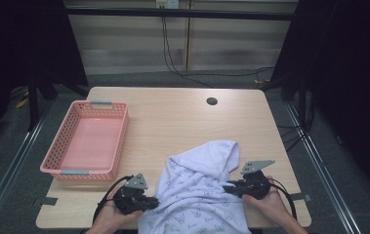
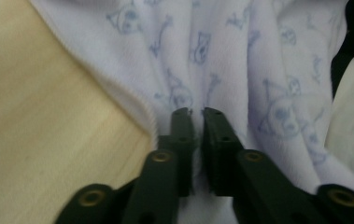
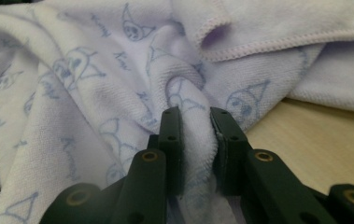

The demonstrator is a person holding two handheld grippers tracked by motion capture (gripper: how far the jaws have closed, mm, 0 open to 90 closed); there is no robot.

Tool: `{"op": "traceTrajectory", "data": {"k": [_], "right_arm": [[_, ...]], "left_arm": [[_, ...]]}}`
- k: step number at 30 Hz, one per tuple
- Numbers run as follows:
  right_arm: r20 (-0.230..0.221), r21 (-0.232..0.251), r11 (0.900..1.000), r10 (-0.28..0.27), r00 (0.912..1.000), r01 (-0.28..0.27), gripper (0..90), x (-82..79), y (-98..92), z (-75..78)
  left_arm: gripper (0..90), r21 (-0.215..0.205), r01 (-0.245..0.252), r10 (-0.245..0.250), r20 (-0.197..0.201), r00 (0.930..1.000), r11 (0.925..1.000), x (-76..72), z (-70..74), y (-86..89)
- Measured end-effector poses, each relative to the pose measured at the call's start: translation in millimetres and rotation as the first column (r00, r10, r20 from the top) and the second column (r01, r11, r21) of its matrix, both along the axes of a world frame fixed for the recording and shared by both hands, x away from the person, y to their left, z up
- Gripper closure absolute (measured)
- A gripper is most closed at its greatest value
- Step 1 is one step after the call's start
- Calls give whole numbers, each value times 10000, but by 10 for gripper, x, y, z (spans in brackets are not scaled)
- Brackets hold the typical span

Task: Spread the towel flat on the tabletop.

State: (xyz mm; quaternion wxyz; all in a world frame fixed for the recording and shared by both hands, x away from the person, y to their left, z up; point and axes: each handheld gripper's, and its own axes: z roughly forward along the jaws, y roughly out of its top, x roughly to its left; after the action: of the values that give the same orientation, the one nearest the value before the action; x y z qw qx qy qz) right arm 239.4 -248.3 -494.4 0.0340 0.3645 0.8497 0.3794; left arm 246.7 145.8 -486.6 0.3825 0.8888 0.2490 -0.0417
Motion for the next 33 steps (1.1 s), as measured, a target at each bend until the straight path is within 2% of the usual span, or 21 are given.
{"op": "traceTrajectory", "data": {"k": [1,4,7,8,9,10,11,13,16,18,20,22,23,24,25,27,28,30,31,32,33], "right_arm": [[-70,-24,10000,0,10000,-1,760,-24,5,6],[-95,45,10000,12,10000,-12,759,-36,1,1],[-126,82,9999,76,9999,-75,757,-44,-1,0],[-209,58,10000,66,9998,-65,757,-55,-2,5],[-187,74,9998,158,9997,-157,754,-63,-7,4],[-205,85,9998,167,9997,-165,754,-81,-12,5],[-265,134,9997,190,9995,-187,753,-100,-18,4],[-280,106,9995,301,9992,-298,750,-143,-38,8],[-407,138,9992,375,9985,-369,747,-214,-60,16],[-358,173,9989,451,9983,-446,736,-247,-57,18],[-335,259,9976,647,9973,-638,688,-265,-44,27],[-111,618,9959,662,9977,-654,632,-250,-57,70],[-39,763,9954,586,9983,-581,616,-242,-67,90],[55,881,9952,415,9991,-418,611,-227,-89,116],[153,1014,9946,214,9997,-228,614,-198,-125,137],[232,1193,9929,-63,9997,35,606,-149,-182,156],[274,1248,9919,-286,9992,250,615,-118,-216,161],[417,1094,9905,-880,9952,830,619,-34,-300,157],[382,1165,9886,-1007,9942,956,620,-8,-334,148],[436,1151,9876,-1122,9927,1065,622,9,-364,138],[432,1135,9859,-1283,9908,1227,623,11,-381,133]], "left_arm": [[695,-113,-190,192,149,9997,9998,52,20,-34],[660,-465,-498,521,512,9973,9977,254,62,-192],[655,-113,-750,758,1015,9919,9971,442,-3,-363],[658,-110,-727,733,803,9941,9973,491,-39,-384],[692,106,-682,671,858,9941,9976,504,-75,-402],[718,511,-664,602,1144,9916,9965,484,-92,-407],[762,483,-646,581,1246,9905,9967,459,-98,-394],[833,807,-595,499,1166,9919,9950,394,-71,-339],[861,719,-535,466,945,9944,9960,234,-66,-222],[863,777,-506,463,553,9974,9957,142,-50,-137],[861,811,-461,430,389,9983,9956,65,-37,-79],[820,660,-395,363,496,9981,9970,34,-9,-56],[792,251,-379,365,557,9978,9990,34,22,-70],[761,-210,-258,270,637,9976,9994,53,83,-108],[730,-429,-185,214,682,9974,9989,69,113,-152],[711,-590,54,1,929,9957,9982,134,186,-331],[697,-676,262,-183,1144,9933,9974,208,218,-522],[641,-842,349,-241,1254,9918,9958,306,202,-737],[626,-732,139,-35,1405,9901,9972,349,176,-834],[595,-705,-17,113,1357,9907,9975,379,149,-896],[576,-828,215,-131,998,9949,9963,428,99,-979]]}}
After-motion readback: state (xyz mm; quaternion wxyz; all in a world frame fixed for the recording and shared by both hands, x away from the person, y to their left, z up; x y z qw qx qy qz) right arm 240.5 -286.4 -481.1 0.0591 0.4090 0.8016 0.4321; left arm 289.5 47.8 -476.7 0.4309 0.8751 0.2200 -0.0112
